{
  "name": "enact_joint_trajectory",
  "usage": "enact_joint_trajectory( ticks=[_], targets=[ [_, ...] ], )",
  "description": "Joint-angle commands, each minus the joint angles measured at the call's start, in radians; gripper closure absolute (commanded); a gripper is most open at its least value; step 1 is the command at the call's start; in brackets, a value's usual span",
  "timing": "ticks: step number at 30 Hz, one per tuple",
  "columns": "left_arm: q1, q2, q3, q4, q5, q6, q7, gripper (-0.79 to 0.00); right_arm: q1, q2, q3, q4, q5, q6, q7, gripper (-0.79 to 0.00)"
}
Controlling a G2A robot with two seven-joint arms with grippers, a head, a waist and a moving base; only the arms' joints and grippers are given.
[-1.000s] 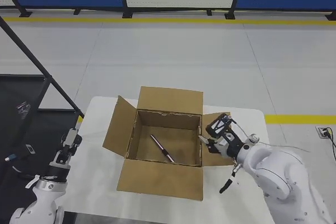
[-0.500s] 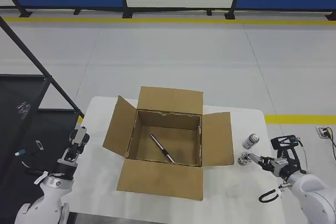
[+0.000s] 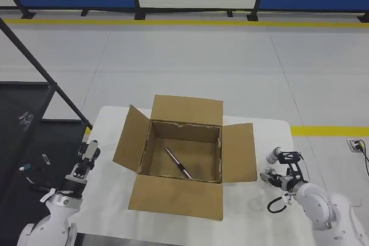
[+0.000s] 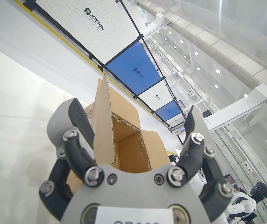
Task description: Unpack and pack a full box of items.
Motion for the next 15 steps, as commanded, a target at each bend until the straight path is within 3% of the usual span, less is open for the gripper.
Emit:
enact_joint_trajectory(
  ticks=[1, 3, 4, 6, 8, 15],
  targets=[
    [0.003, 0.000, -0.001, -0.002, 0.000, 0.000, 0.002, -0.785, 0.018, 0.000, -0.010, 0.028, 0.000, 0.001, 0.004, -0.637],
    [0.006, 0.000, -0.003, -0.003, -0.001, 0.000, 0.004, -0.785, 0.034, 0.000, -0.019, 0.053, 0.008, -0.008, 0.004, -0.566],
    [0.007, 0.000, -0.003, -0.003, -0.001, -0.001, 0.005, -0.785, 0.040, 0.000, -0.023, 0.063, 0.008, -0.010, 0.003, -0.372],
    [0.008, 0.000, -0.003, -0.003, 0.001, 0.000, 0.005, -0.785, 0.048, 0.000, -0.029, 0.075, 0.011, -0.011, 0.000, -0.240],
    [0.009, 0.000, -0.002, -0.003, 0.001, 0.002, 0.005, -0.785, 0.052, 0.002, -0.030, 0.079, 0.012, -0.011, 0.000, 0.000],
    [0.007, 0.000, 0.002, 0.000, 0.000, 0.000, 0.005, -0.785, 0.005, 0.015, 0.040, -0.017, 0.058, -0.031, -0.010, 0.000]
  ],
)
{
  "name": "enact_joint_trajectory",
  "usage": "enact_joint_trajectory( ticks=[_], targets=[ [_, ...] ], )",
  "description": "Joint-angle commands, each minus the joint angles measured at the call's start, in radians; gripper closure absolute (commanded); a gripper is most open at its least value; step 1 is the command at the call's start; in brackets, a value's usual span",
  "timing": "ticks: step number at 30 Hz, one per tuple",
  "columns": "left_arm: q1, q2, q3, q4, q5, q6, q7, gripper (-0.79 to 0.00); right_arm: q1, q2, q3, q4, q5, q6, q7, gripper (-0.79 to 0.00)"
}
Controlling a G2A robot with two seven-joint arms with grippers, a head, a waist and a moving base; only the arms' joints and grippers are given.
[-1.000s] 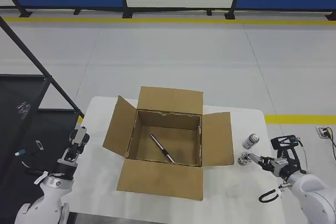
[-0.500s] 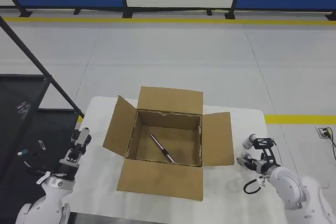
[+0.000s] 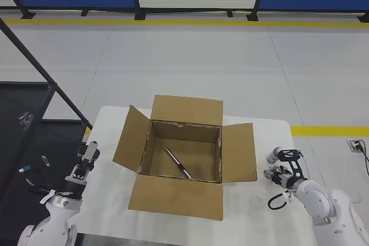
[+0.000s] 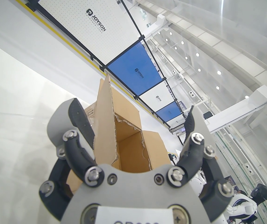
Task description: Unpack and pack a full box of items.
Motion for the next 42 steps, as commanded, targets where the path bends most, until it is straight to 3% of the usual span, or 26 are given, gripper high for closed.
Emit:
enact_joint_trajectory(
  ticks=[1, 9, 13, 17, 24, 29, 35, 42],
  targets=[
    [-0.002, 0.000, 0.001, 0.001, 0.001, -0.001, -0.001, -0.785, -0.024, 0.005, 0.032, -0.058, 0.019, -0.010, -0.002, 0.000],
    [-0.015, 0.001, 0.009, 0.009, -0.001, -0.001, -0.011, -0.785, -0.121, 0.014, 0.120, -0.447, 0.011, 0.088, -0.021, 0.000],
    [-0.017, 0.001, 0.004, 0.015, -0.010, -0.003, -0.008, -0.785, -0.105, 0.011, 0.060, -0.577, 0.013, 0.107, -0.037, 0.000],
    [-0.006, 0.000, -0.008, 0.017, -0.023, -0.007, 0.010, -0.785, -0.032, 0.003, -0.085, -0.610, -0.045, 0.153, -0.034, 0.000],
    [0.010, 0.000, -0.032, 0.014, -0.036, -0.008, 0.033, -0.785, 0.204, -0.032, -0.395, -0.443, -0.047, 0.142, 0.011, 0.000],
    [0.010, 0.000, -0.039, 0.009, -0.037, -0.007, 0.038, -0.785, 0.436, -0.082, -0.620, -0.156, 0.021, 0.122, 0.158, 0.000],
    [0.014, 0.000, -0.056, 0.017, -0.046, -0.009, 0.043, -0.785, 0.622, -0.155, -0.778, 0.180, 0.143, 0.133, 0.128, 0.000],
    [0.018, 0.000, -0.062, 0.019, -0.050, -0.013, 0.041, -0.785, 0.714, -0.234, -0.902, 0.433, 0.180, 0.179, 0.035, 0.000]
  ],
)
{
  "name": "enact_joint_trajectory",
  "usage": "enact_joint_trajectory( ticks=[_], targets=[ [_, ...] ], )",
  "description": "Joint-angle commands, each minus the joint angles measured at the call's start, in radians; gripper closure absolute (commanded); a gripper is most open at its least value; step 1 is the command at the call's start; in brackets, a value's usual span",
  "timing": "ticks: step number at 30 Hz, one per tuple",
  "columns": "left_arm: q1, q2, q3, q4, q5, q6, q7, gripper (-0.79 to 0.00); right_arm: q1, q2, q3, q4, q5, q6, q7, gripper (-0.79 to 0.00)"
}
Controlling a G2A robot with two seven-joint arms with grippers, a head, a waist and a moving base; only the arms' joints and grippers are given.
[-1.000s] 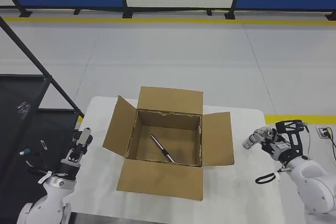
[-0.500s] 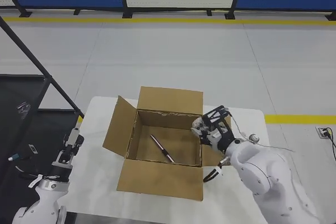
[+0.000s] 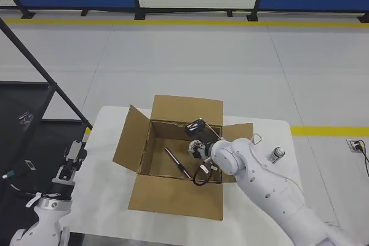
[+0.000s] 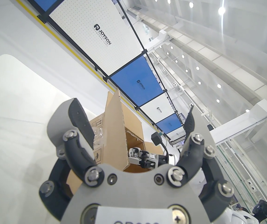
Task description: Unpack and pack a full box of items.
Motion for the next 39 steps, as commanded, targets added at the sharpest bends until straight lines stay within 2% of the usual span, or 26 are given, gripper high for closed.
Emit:
enact_joint_trajectory(
  ticks=[1, 6, 7, 8, 9, 10, 11, 13, 15, 20, 25, 28, 31, 34, 36, 39],
  targets=[
    [0.002, 0.000, -0.004, 0.002, -0.003, -0.001, -0.001, -0.785, 0.017, -0.016, -0.022, 0.057, 0.009, 0.008, -0.018, 0.000],
    [0.009, 0.000, -0.012, 0.003, -0.008, -0.004, -0.005, -0.785, 0.035, -0.057, -0.065, 0.155, 0.033, -0.004, -0.060, 0.000],
    [0.011, 0.000, -0.013, 0.002, -0.008, -0.004, -0.005, -0.785, 0.038, -0.063, -0.069, 0.171, 0.038, -0.007, -0.065, -0.031],
    [0.012, 0.000, -0.013, 0.001, -0.010, -0.006, -0.005, -0.785, 0.041, -0.068, -0.071, 0.186, 0.041, -0.007, -0.071, -0.123],
    [0.014, 0.000, -0.014, 0.000, -0.011, -0.007, -0.005, -0.785, 0.043, -0.073, -0.072, 0.200, 0.046, -0.006, -0.076, -0.265],
    [0.016, 0.000, -0.016, -0.001, -0.012, -0.008, -0.006, -0.785, 0.046, -0.077, -0.071, 0.211, 0.051, -0.009, -0.079, -0.372],
    [0.017, 0.000, -0.017, -0.002, -0.013, -0.008, -0.006, -0.785, 0.049, -0.080, -0.071, 0.221, 0.052, -0.013, -0.081, -0.600],
    [0.020, 0.000, -0.019, -0.003, -0.013, -0.010, -0.010, -0.785, 0.052, -0.084, -0.070, 0.229, 0.054, -0.028, -0.078, -0.646],
    [0.022, 0.000, -0.020, -0.005, -0.011, -0.011, -0.011, -0.785, 0.054, -0.086, -0.071, 0.233, 0.047, -0.046, -0.060, -0.785],
    [0.023, 0.000, -0.020, -0.005, -0.012, -0.016, -0.013, -0.785, 0.038, -0.076, -0.050, 0.180, 0.016, -0.061, -0.050, -0.785],
    [0.019, 0.000, -0.019, -0.009, -0.012, -0.017, -0.018, -0.785, -0.009, -0.026, 0.045, 0.000, -0.066, -0.033, -0.030, -0.785],
    [0.016, 0.000, -0.017, -0.009, -0.011, -0.016, -0.020, -0.785, -0.098, 0.034, 0.192, -0.216, -0.143, -0.001, -0.002, -0.785],
    [0.012, 0.000, -0.013, -0.009, -0.008, -0.014, -0.022, -0.785, -0.251, 0.099, 0.404, -0.488, -0.238, 0.014, 0.056, -0.785],
    [0.009, 0.000, -0.007, -0.009, -0.004, -0.014, -0.022, -0.785, -0.406, 0.142, 0.604, -0.695, -0.333, 0.040, 0.091, -0.785],
    [0.006, 0.000, -0.003, -0.009, -0.003, -0.015, -0.021, -0.785, -0.481, 0.158, 0.719, -0.764, -0.333, 0.034, 0.097, -0.785],
    [0.002, 0.000, 0.001, -0.008, 0.002, -0.012, -0.022, -0.785, -0.555, 0.174, 0.838, -0.782, -0.361, 0.027, 0.105, -0.785]
  ],
)
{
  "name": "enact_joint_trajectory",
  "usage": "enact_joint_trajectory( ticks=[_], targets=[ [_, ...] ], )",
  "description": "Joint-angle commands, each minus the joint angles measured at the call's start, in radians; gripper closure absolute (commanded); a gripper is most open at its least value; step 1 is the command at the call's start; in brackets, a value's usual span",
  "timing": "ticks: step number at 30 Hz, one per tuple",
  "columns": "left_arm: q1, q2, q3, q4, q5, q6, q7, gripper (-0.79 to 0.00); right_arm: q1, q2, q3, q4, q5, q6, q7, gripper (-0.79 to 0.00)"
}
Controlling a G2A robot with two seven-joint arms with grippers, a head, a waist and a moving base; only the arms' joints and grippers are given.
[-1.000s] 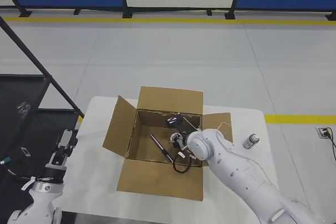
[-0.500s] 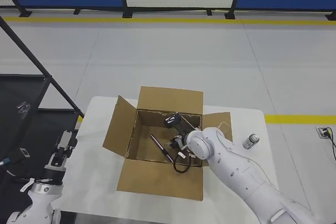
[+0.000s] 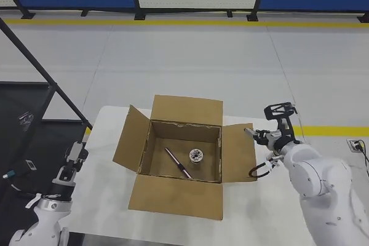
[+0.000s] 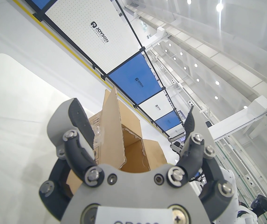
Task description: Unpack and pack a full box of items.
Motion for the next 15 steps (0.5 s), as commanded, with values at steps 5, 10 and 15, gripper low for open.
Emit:
enact_joint_trajectory(
  ticks=[5, 10, 15],
  targets=[
    [-0.006, -0.001, 0.014, -0.002, 0.014, 0.008, -0.001, -0.785, -0.064, 0.016, 0.129, 0.121, -0.029, -0.024, 0.004, -0.785],
    [-0.015, -0.001, 0.034, -0.009, 0.034, 0.017, -0.008, -0.785, -0.024, 0.021, 0.128, 0.325, 0.002, -0.096, -0.020, -0.785],
    [-0.019, -0.001, 0.043, -0.014, 0.049, 0.026, -0.009, -0.785, 0.027, 0.022, 0.111, 0.480, 0.048, -0.148, -0.083, -0.785]
  ],
)
